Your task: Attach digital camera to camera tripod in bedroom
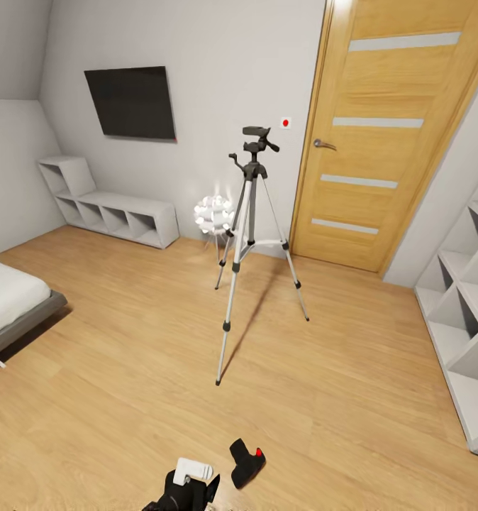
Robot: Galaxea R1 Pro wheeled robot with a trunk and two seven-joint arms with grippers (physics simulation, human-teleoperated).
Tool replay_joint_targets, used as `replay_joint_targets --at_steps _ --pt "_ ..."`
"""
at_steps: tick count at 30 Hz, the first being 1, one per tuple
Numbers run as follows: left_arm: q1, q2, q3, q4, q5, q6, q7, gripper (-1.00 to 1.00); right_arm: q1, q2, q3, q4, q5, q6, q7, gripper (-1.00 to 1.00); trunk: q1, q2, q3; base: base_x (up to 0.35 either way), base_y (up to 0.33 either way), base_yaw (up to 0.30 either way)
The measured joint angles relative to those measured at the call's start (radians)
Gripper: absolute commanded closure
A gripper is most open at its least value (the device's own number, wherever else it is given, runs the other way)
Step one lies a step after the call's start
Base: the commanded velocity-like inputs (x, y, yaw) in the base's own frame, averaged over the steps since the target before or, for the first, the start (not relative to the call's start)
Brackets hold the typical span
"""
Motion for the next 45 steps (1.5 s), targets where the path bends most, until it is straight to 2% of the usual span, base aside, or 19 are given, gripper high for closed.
replay_joint_targets --at_steps 7,9,14,25,32,33,37,43,45 --pt "-0.017 0.005 0.001 -0.032 -0.001 0.078 0.002 -1.00 -0.019 -0.002 -0.001 -0.037 0.001 0.000 -0.001 -1.00 0.000 0.000 -0.011 0.000 0.000 0.000" --pt "-0.026 0.007 0.003 -0.042 0.000 0.109 0.003 -1.00 -0.037 -0.002 -0.001 -0.044 0.001 0.000 -0.001 -1.00 0.000 0.000 -0.014 0.000 0.000 0.000" --pt "-0.040 0.007 0.005 -0.049 0.002 0.137 0.001 -1.00 -0.076 -0.002 -0.001 -0.043 0.002 0.001 -0.002 -1.00 0.000 0.000 -0.023 0.000 0.000 0.000" --pt "-0.058 0.002 -0.005 -0.050 -0.002 0.143 -0.015 -1.00 -0.156 -0.003 -0.001 -0.050 0.005 0.003 -0.002 -1.00 0.000 0.000 -0.040 0.000 0.000 0.000" --pt "-0.060 0.011 -0.056 -0.044 -0.014 0.112 -0.084 -1.00 -0.191 -0.002 0.000 -0.053 0.007 0.005 -0.002 -1.00 0.000 0.000 -0.052 0.000 0.000 0.000" --pt "-0.060 0.012 -0.061 -0.044 -0.021 0.107 -0.096 -1.00 -0.195 -0.002 0.000 -0.054 0.007 0.005 -0.002 -1.00 0.000 0.000 -0.053 0.000 0.000 0.000" --pt "-0.061 0.015 -0.076 -0.041 -0.089 0.092 -0.149 -1.00 -0.216 -0.001 0.001 -0.056 0.007 0.006 -0.001 -1.00 0.000 0.000 -0.060 0.000 0.000 0.000" --pt "-0.061 0.005 -0.080 -0.026 -0.202 0.084 -0.180 -1.00 -0.241 -0.001 0.004 -0.058 0.009 0.010 0.002 -1.00 0.000 0.000 -0.069 0.000 0.000 0.000" --pt "-0.062 -0.001 -0.081 -0.023 -0.219 0.084 -0.183 -1.00 -0.246 -0.001 0.005 -0.058 0.009 0.011 0.003 -1.00 0.000 0.000 -0.073 0.000 0.000 0.000"
